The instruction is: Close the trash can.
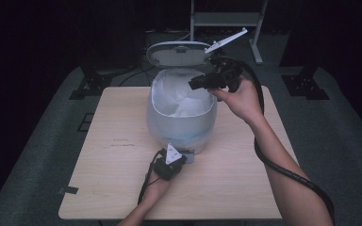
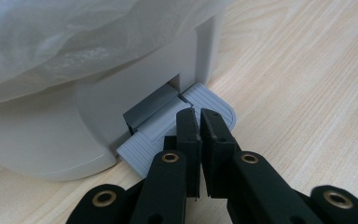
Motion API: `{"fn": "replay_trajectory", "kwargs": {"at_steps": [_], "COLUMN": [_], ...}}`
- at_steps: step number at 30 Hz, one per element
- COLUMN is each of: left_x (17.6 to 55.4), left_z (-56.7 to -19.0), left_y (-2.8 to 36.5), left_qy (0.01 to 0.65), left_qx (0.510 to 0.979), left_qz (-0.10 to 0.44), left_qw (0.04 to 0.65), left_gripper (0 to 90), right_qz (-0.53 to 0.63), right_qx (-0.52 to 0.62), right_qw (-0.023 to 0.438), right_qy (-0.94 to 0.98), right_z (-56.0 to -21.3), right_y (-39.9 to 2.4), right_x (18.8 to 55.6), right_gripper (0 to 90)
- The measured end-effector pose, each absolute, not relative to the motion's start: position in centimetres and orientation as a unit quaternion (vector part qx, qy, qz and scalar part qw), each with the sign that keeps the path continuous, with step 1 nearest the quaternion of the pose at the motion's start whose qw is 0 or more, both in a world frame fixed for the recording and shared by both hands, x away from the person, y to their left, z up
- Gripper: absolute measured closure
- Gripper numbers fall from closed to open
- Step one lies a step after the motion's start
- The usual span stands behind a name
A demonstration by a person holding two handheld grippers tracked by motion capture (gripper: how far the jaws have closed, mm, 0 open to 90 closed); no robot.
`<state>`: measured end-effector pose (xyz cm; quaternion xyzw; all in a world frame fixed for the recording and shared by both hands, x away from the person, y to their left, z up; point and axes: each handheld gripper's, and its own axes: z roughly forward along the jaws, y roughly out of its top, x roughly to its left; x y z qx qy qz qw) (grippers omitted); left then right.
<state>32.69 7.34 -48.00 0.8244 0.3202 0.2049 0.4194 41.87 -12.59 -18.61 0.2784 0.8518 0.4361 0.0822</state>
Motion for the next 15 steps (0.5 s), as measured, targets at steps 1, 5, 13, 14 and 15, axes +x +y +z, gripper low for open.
{"fn": "replay_trajectory", "kwargs": {"at_steps": [1,5,13,14,15], "left_x": [32.7,32.7,32.7,32.7,32.7], "left_z": [-48.0,-48.0,-48.0,-48.0,-48.0], "left_y": [7.3,7.3,7.3,7.3,7.3], "left_qy": [0.32,0.319,0.32,0.32,0.32], "left_qx": [0.824,0.824,0.825,0.824,0.824], "left_qz": [0.205,0.207,0.205,0.206,0.206], "left_qw": [0.419,0.419,0.419,0.42,0.42], "left_gripper": [86.7,86.7,86.7,86.7,86.7], "right_qz": [0.436,0.437,0.439,0.44,0.44], "right_qx": [0.279,0.28,0.28,0.282,0.283], "right_qw": [0.083,0.08,0.084,0.083,0.083], "right_qy": [0.851,0.851,0.85,0.848,0.849], "right_z": [-18.6,-18.6,-18.7,-18.8,-18.8], "right_y": [-12.7,-13.1,-14.0,-14.2,-14.3], "right_x": [41.8,41.6,41.2,41.1,41.1], "right_gripper": [76.0,75.7,74.1,73.8,73.7]}}
